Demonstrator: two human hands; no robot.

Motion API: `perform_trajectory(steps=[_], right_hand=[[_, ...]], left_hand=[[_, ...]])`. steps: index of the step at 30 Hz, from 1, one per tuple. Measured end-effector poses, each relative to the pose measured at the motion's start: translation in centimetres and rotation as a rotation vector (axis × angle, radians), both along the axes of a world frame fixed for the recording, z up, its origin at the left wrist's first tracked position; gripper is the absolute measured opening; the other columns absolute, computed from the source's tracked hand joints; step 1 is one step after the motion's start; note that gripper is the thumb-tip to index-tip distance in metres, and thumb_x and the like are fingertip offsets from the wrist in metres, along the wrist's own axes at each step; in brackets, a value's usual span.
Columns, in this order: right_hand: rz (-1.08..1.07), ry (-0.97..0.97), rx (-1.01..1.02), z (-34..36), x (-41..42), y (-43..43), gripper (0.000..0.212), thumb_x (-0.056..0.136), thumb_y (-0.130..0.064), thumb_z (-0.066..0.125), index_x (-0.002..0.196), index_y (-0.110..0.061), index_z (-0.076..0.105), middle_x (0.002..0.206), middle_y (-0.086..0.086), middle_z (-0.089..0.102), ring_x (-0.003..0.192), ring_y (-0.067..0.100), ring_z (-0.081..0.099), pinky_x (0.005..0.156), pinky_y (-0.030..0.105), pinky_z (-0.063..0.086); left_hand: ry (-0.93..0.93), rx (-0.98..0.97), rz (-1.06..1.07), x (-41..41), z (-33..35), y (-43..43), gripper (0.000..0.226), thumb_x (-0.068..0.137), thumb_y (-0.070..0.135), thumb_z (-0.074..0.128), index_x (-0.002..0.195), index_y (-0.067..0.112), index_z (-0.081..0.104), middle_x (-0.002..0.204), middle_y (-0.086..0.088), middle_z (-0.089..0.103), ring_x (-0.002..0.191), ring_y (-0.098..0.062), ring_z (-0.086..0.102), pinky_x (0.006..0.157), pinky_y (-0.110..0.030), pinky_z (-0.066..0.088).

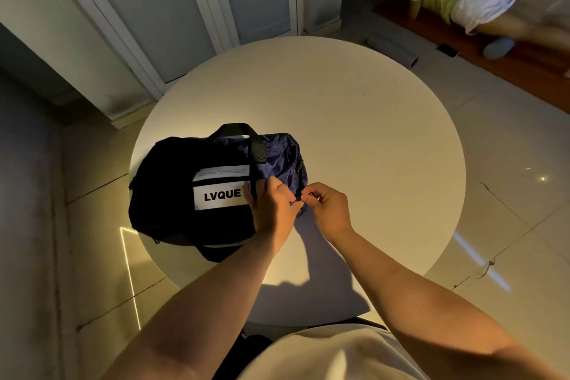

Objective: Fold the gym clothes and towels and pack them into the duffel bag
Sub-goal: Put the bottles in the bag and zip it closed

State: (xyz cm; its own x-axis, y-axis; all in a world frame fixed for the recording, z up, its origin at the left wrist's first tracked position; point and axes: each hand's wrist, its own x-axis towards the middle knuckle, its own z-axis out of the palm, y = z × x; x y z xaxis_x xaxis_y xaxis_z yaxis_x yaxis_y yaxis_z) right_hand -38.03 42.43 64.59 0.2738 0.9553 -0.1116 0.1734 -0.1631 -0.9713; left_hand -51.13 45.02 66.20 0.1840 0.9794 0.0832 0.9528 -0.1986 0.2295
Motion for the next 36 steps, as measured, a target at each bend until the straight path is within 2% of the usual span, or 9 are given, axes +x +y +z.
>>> perform_trajectory(steps=[8, 11, 14, 16, 20, 24, 29, 33, 36], right_hand=[[-0.075, -0.018, -0.084, 1.1, 0.4, 1.6, 0.021, 0.083, 0.016, 0.049, 0.083, 0.005, 0.066, 0.077, 0.023, 0.065, 0.058, 0.003, 0.049, 0.059, 0.012, 0.043], [-0.078, -0.115, -0.08, 0.8, 0.9, 3.1, 0.028, 0.078, 0.016, 0.048, 0.078, -0.004, 0.068, 0.073, 0.007, 0.066, 0.068, 0.011, 0.055, 0.063, 0.015, 0.042], [-0.093, -0.099, -0.107, 0.8, 0.6, 3.4, 0.031, 0.079, 0.014, 0.047, 0.079, -0.008, 0.069, 0.076, -0.001, 0.065, 0.073, 0.012, 0.056, 0.063, 0.005, 0.041], [-0.109, -0.037, -0.115, 0.8, 0.4, 3.2, 0.031, 0.08, 0.014, 0.047, 0.079, -0.008, 0.069, 0.077, -0.002, 0.065, 0.072, 0.009, 0.055, 0.064, 0.005, 0.041], [-0.151, 0.063, -0.098, 0.5, 0.5, 2.5, 0.033, 0.08, 0.015, 0.05, 0.076, -0.012, 0.069, 0.073, -0.005, 0.067, 0.067, 0.003, 0.057, 0.065, 0.012, 0.046], [-0.176, 0.088, -0.103, 0.3, 0.8, 2.5, 0.033, 0.083, 0.014, 0.056, 0.075, -0.015, 0.07, 0.074, -0.004, 0.068, 0.068, 0.007, 0.057, 0.067, 0.014, 0.049], [-0.176, 0.021, -0.058, 0.7, 0.6, 4.7, 0.026, 0.082, 0.016, 0.051, 0.08, -0.001, 0.071, 0.077, 0.003, 0.066, 0.071, 0.01, 0.055, 0.066, 0.008, 0.043], [-0.227, 0.034, -0.098, 0.6, 1.1, 7.2, 0.03, 0.082, 0.016, 0.053, 0.079, -0.007, 0.071, 0.077, 0.001, 0.067, 0.074, 0.012, 0.058, 0.065, 0.004, 0.043], [-0.187, 0.03, -0.089, 0.3, 1.3, 8.1, 0.033, 0.079, 0.017, 0.052, 0.078, -0.01, 0.071, 0.076, -0.003, 0.068, 0.075, 0.011, 0.06, 0.068, 0.007, 0.046]], left_hand=[[0.001, 0.046, -0.085, 0.7, 0.2, 0.7, 0.035, 0.054, 0.021, 0.095, 0.061, 0.011, 0.062, 0.074, -0.005, 0.047, 0.085, -0.032, 0.052, 0.094, -0.063, 0.043], [-0.117, 0.103, -0.152, 0.2, -0.5, 0.9, 0.031, 0.052, 0.015, 0.096, 0.058, 0.019, 0.066, 0.074, 0.0, 0.054, 0.081, -0.029, 0.052, 0.083, -0.048, 0.046], [-0.285, 0.155, -0.164, -0.3, -0.9, 1.2, 0.033, 0.058, 0.004, 0.092, 0.065, 0.017, 0.062, 0.083, -0.004, 0.055, 0.078, -0.03, 0.052, 0.065, -0.042, 0.047], [-0.348, 0.154, -0.081, 0.1, -0.4, 1.4, 0.034, 0.065, 0.011, 0.091, 0.079, 0.014, 0.059, 0.094, -0.004, 0.051, 0.083, -0.028, 0.048, 0.067, -0.042, 0.046], [-0.276, -0.119, 0.117, 1.7, 1.0, 2.4, 0.056, 0.068, 0.037, 0.091, 0.102, 0.017, 0.051, 0.105, -0.005, 0.053, 0.098, -0.029, 0.05, 0.087, -0.043, 0.046], [-0.245, -0.272, 0.12, 2.0, 1.3, 3.9, 0.057, 0.074, 0.037, 0.087, 0.107, 0.023, 0.043, 0.094, -0.004, 0.061, 0.099, -0.029, 0.056, 0.094, -0.046, 0.047], [-0.335, -0.403, 0.077, 0.8, 0.7, 4.7, 0.045, 0.081, 0.013, 0.078, 0.103, 0.025, 0.041, 0.094, -0.006, 0.057, 0.101, -0.037, 0.058, 0.078, -0.039, 0.048], [-0.32, -0.434, 0.078, 0.1, 1.0, 5.6, 0.051, 0.082, 0.032, 0.08, 0.12, 0.012, 0.054, 0.105, -0.005, 0.063, 0.1, -0.026, 0.061, 0.083, -0.032, 0.044], [-0.365, -0.452, 0.103, 0.3, 1.6, 6.6, 0.037, 0.085, 0.043, 0.075, 0.099, 0.013, 0.061, 0.089, 0.0, 0.063, 0.088, -0.023, 0.062, 0.073, -0.029, 0.039]])
